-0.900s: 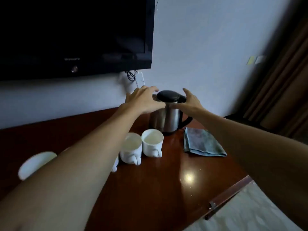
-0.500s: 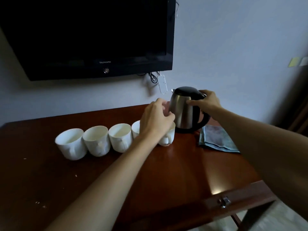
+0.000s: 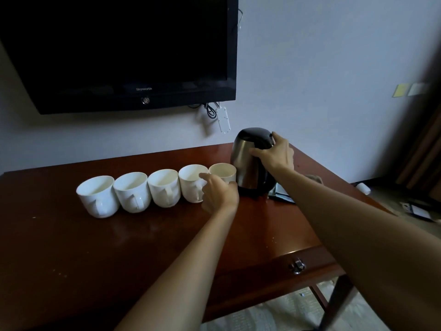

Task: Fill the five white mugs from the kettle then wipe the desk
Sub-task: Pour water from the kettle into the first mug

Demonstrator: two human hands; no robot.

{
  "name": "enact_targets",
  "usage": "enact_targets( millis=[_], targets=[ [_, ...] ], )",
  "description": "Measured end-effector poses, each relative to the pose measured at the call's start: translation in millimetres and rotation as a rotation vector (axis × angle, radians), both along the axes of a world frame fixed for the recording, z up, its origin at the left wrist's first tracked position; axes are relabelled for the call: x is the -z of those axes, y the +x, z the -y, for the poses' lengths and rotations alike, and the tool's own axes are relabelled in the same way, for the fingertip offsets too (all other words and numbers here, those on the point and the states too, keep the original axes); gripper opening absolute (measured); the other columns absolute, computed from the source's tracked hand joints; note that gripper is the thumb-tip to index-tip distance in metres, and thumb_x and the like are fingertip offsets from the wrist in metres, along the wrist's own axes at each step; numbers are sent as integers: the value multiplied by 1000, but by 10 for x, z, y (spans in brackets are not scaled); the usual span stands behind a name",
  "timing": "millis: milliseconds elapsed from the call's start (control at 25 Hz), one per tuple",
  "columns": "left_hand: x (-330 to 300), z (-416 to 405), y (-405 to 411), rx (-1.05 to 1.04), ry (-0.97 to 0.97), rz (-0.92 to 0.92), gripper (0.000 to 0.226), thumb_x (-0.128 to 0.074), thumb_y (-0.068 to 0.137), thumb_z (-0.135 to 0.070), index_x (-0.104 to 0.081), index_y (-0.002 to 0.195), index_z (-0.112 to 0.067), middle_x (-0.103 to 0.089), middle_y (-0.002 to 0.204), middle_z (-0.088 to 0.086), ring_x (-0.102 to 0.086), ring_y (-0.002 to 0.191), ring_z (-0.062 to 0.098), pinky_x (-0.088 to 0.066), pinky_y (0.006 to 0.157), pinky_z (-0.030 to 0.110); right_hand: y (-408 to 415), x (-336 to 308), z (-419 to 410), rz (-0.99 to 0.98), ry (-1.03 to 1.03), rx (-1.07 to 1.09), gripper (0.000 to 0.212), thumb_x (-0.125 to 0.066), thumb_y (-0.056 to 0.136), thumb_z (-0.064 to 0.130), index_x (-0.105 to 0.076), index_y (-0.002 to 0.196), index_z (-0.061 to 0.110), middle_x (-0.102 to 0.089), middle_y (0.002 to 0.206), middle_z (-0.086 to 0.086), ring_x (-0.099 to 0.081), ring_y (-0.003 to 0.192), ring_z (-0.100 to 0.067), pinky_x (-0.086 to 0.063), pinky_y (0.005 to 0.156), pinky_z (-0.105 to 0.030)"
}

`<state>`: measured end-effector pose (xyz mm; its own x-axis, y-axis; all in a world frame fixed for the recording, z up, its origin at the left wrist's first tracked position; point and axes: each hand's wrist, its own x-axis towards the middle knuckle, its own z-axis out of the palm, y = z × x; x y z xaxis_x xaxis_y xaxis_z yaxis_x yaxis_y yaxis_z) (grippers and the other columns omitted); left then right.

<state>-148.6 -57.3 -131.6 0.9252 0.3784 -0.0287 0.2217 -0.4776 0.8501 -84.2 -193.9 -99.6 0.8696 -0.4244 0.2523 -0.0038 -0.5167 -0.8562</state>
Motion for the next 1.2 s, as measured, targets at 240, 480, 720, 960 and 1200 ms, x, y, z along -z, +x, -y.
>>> enact_targets(
  millis=[240, 480, 720, 960, 1200],
  targets=[
    [179, 185, -98, -21, -64, 68, 78, -67, 96, -24, -22, 159, -8, -58, 141, 18, -59, 125, 39, -49, 96, 47, -259, -29, 89, 59, 24, -29, 67, -88, 73, 34, -63, 133, 16, -69, 127, -10, -64, 116, -32, -57, 91, -45],
    [260, 98, -127, -28, -41, 109, 73, -76, 90, -35, -39, 148, -8, -62, 137, 15, -61, 123, 41, -50, 93, 50, -383, 0, 165, 104, 108, -108, 89, -91, 59, 45, -63, 138, 16, -70, 130, -4, -66, 119, -25, -55, 101, -44],
    [331, -194, -225, -28, 50, 147, 53, -75, 89, -44, -57, 131, -19, -68, 126, 10, -64, 115, 41, -49, 89, 45, -796, 10, 384, 132, 258, -228, 46, -92, 69, 10, -73, 103, 36, -63, 62, 18, -47, 44, 1, -41, 51, -18],
    [384, -504, -439, 84, 89, 160, 44, -81, 76, -57, -73, 98, -20, -76, 101, 4, -69, 99, 34, -48, 72, 36, -1367, -51, 539, 85, 263, -256, 51, -89, 72, 4, -77, 116, 28, -45, 51, 10, -30, 43, -14, -29, 41, -23],
    [362, -785, -605, 190, 72, 141, 45, -84, 69, -61, -76, 95, -25, -76, 101, 1, -69, 102, 31, -46, 74, 34, -1862, -207, 486, 34, 194, -311, 41, -88, 74, 3, -81, 105, 28, -40, 48, 9, -26, 46, -15, -22, 45, -25]
  ],
)
